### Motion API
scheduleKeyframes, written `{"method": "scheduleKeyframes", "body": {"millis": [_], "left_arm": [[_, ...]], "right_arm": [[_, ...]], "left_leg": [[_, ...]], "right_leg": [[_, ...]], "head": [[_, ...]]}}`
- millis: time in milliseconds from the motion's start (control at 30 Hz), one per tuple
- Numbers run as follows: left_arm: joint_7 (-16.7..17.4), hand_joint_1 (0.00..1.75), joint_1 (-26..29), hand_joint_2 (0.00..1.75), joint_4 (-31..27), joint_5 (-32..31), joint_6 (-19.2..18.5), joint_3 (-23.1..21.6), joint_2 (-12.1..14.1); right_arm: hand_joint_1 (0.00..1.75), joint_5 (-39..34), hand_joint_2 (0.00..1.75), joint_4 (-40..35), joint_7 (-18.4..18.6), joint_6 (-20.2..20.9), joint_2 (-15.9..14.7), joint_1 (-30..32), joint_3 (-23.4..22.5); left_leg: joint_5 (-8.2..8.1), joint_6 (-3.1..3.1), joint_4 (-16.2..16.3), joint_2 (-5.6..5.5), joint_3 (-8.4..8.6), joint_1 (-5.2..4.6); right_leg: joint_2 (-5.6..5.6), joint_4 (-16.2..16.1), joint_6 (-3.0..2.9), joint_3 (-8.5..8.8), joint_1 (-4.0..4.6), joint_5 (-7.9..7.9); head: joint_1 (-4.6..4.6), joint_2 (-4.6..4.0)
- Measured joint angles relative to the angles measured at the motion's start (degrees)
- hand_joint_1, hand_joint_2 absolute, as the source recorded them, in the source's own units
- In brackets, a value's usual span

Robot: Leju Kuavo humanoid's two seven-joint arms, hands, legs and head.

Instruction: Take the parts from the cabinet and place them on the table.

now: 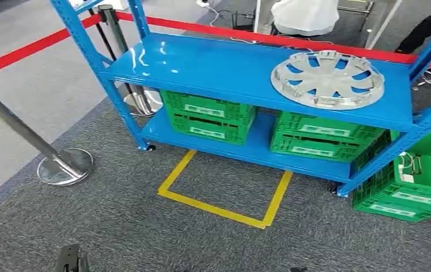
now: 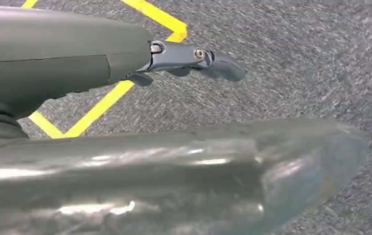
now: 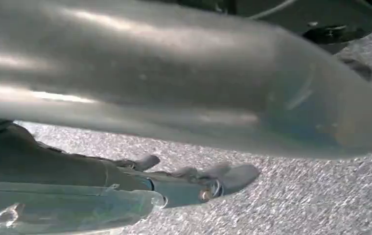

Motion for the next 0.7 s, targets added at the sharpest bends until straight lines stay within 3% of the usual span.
{"method": "scheduleKeyframes", "body": {"millis": [33,67,100,133,167,200,267,333,367,467,500,533,567,600,633,667,700], "left_arm": [[-0.3,0.00,0.1,0.00,0.0,0.0,0.0,0.0,0.1],[-0.5,0.00,0.1,0.00,0.0,0.0,0.1,0.0,0.1],[-0.7,0.00,0.0,0.00,0.0,0.1,0.2,0.0,0.2],[-0.8,0.00,0.0,0.00,0.0,0.0,0.2,0.0,0.2],[-0.9,0.00,-0.2,0.00,0.0,0.0,0.2,0.0,0.1],[-0.9,0.00,-0.2,0.00,0.0,0.0,0.2,0.0,0.1],[-1.0,0.00,-0.1,0.00,0.0,0.0,0.3,0.0,0.0],[-1.0,0.00,0.1,0.00,0.0,0.0,0.4,0.0,0.1],[-1.0,0.00,0.0,0.00,0.0,0.0,0.5,0.0,0.2],[-1.0,0.00,0.1,0.00,0.0,0.0,0.5,0.0,0.3],[-1.0,0.00,0.2,0.00,0.0,0.0,0.5,0.0,0.3],[-1.0,0.00,0.2,0.00,0.0,0.0,0.5,0.0,0.3],[-1.0,0.00,0.3,0.00,0.0,0.0,0.5,0.1,0.4],[-1.1,0.00,0.3,0.00,0.0,0.0,0.5,0.1,0.4],[-1.1,0.00,0.3,0.00,0.0,0.0,0.5,0.1,0.4],[-1.1,0.00,0.3,0.00,0.1,0.0,0.5,0.1,0.3],[-1.1,0.00,0.3,0.00,0.1,0.0,0.5,0.1,0.4]], "right_arm": [[0.00,-0.1,0.00,0.0,-0.1,0.0,0.0,0.0,0.0],[0.00,0.0,0.00,0.0,-0.3,0.0,0.0,0.1,0.0],[0.00,0.0,0.00,0.0,-0.4,0.0,0.0,0.0,0.0],[0.00,0.0,0.00,0.0,-0.5,0.0,0.0,0.0,0.0],[0.00,0.0,0.00,0.0,-0.5,0.0,0.0,0.0,0.0],[0.00,-0.1,0.00,0.0,-0.5,0.0,0.0,0.0,0.0],[0.00,-0.1,0.00,0.0,-0.5,0.0,0.0,0.0,0.0],[0.00,-0.1,0.00,0.0,-0.5,0.0,0.0,0.0,0.0],[0.00,-0.1,0.00,0.0,-0.5,0.0,0.0,-0.2,0.0],[0.00,-0.1,0.00,0.0,-0.5,0.1,0.0,-0.1,0.0],[0.00,-0.1,0.00,0.0,-0.5,0.2,0.1,0.2,0.0],[0.00,-0.1,0.00,0.0,-0.5,0.2,0.1,0.4,0.0],[0.00,-0.1,0.00,0.0,-0.5,0.2,0.1,0.6,0.0],[0.00,-0.1,0.00,0.0,-0.5,0.2,0.1,0.7,0.0],[0.00,0.0,0.00,0.0,-0.5,0.2,0.1,0.8,0.0],[0.00,-0.1,0.00,0.1,-0.5,0.2,0.0,1.0,0.0],[0.00,-0.1,0.00,0.1,-0.5,0.2,0.0,0.9,0.0]], "left_leg": [[1.78,-0.10,-1.8,0.01,0.90,0.15],[4.30,-0.19,-5.9,0.09,3.04,0.24],[6.79,-0.24,-11.2,0.37,6.02,0.31],[8.25,-0.37,-16.0,1.42,8.86,0.42],[6.70,-0.07,-18.3,1.51,9.90,0.15],[6.61,0.86,-18.0,1.07,9.86,0.19],[6.08,1.87,-18.2,0.90,9.96,0.22],[5.69,2.81,-18.4,0.62,11.51,0.29],[5.46,3.13,-18.4,0.59,11.99,0.23],[4.21,3.67,-18.4,0.24,13.13,-0.12],[3.67,3.66,-18.4,0.02,13.74,-0.18],[3.03,3.62,-18.4,-0.25,14.56,-0.21],[2.30,3.51,-18.4,-0.46,15.58,-0.24],[1.50,3.37,-18.4,-0.61,16.68,-0.27],[0.69,3.18,-18.4,-0.64,17.36,-0.27],[-0.07,2.89,-18.1,-0.72,18.02,-0.31],[-0.72,2.39,-18.4,-0.95,18.30,-0.38]], "right_leg": [[-0.13,0.0,0.17,0.18,-0.08,-0.16],[-0.30,0.0,0.37,0.54,-0.20,-0.40],[-0.43,0.0,0.70,1.00,-0.38,-0.66],[-0.56,0.0,1.17,1.37,-0.27,-0.99],[-0.53,0.4,1.63,1.15,0.13,-1.62],[-0.62,-0.2,1.88,1.46,0.17,-1.87],[-0.71,0.0,2.67,2.77,0.10,-1.35],[-0.64,1.0,3.13,2.64,-0.11,-2.42],[-0.41,4.2,3.13,1.20,-0.09,-3.80],[0.04,17.3,3.21,-7.74,0.04,-8.41],[0.04,18.5,3.13,-9.50,0.04,-8.82],[0.04,17.3,2.97,-10.01,0.04,-8.07],[0.05,14.0,2.75,-9.57,0.04,-6.10],[0.10,9.5,2.42,-8.58,0.05,-3.00],[0.23,5.4,2.08,-7.84,0.09,1.30],[0.42,2.5,1.76,-8.15,0.32,5.54],[0.42,2.7,1.78,-7.49,0.53,4.51]], "head": [[-0.02,0.00],[0.00,0.00],[0.00,0.00],[-0.09,0.00],[-0.56,0.00],[-0.26,0.00],[0.04,0.00],[0.19,0.00],[0.30,0.00],[0.72,0.00],[0.74,0.00],[0.74,0.00],[0.79,0.00],[0.74,0.00],[0.94,0.00],[1.01,-0.02],[0.92,0.00]]}}
